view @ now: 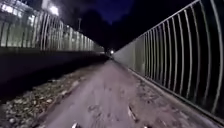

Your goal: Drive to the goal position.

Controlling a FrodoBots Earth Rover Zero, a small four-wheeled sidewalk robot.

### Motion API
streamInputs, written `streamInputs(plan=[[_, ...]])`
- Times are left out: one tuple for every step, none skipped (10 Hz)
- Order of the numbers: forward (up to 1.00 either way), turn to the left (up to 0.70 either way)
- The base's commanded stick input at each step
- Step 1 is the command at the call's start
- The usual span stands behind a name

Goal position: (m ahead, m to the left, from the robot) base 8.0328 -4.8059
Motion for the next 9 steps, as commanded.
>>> streamInputs(plan=[[0.3, 0.01], [0.3, 0.01], [0.3, 0.01], [0.3, 0.01], [0.3, 0.01], [0.3, 0.01], [0.3, 0.01], [0.3, 0.01], [0.3, 0.01]])
